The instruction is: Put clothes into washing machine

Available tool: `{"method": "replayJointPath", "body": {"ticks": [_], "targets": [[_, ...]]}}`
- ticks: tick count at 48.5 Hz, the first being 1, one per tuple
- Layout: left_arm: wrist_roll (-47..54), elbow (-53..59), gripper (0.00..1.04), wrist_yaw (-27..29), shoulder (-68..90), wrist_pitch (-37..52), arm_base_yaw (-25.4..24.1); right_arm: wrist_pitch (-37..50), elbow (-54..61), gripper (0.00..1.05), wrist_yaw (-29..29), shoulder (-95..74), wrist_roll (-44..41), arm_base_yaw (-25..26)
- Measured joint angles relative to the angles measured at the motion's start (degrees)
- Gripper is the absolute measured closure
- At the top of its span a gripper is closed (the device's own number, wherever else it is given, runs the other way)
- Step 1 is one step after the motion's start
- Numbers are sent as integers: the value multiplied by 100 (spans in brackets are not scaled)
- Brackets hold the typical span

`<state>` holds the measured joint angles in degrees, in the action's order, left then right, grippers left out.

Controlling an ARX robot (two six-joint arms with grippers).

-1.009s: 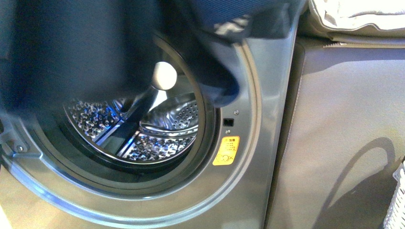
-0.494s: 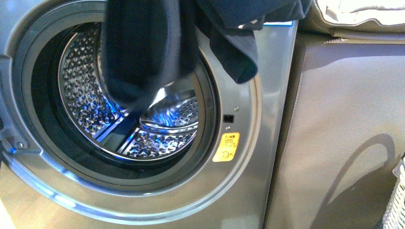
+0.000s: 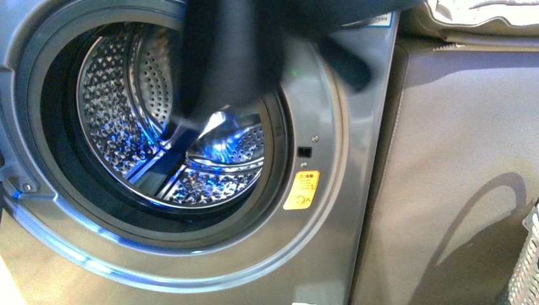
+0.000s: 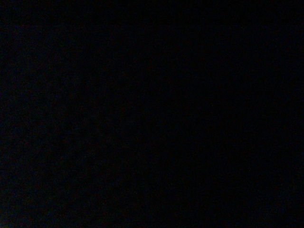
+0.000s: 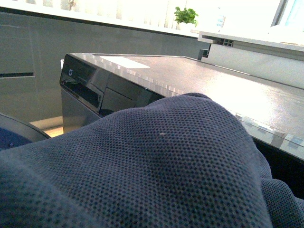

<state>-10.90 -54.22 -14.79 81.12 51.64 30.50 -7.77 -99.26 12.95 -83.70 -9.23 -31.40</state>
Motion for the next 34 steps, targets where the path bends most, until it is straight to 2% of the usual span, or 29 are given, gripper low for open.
{"method": "replayJointPath", "body": {"ticks": [8, 11, 19, 21, 34], "targets": [[79, -101, 7, 313, 103, 0, 42, 0, 0, 97, -2, 0, 0, 4], [79, -136, 19, 549, 144, 17, 37, 0, 0, 96, -4, 0, -4, 4], [7, -140, 51, 1010, 173, 107, -184, 15, 0, 63, 4, 0, 0, 2], [-39, -129, 58, 1036, 173, 127, -275, 17, 0, 57, 4, 0, 0, 2], [-273, 389, 89, 960, 79, 435, -857, 17, 0, 21, 22, 0, 0, 2]]}}
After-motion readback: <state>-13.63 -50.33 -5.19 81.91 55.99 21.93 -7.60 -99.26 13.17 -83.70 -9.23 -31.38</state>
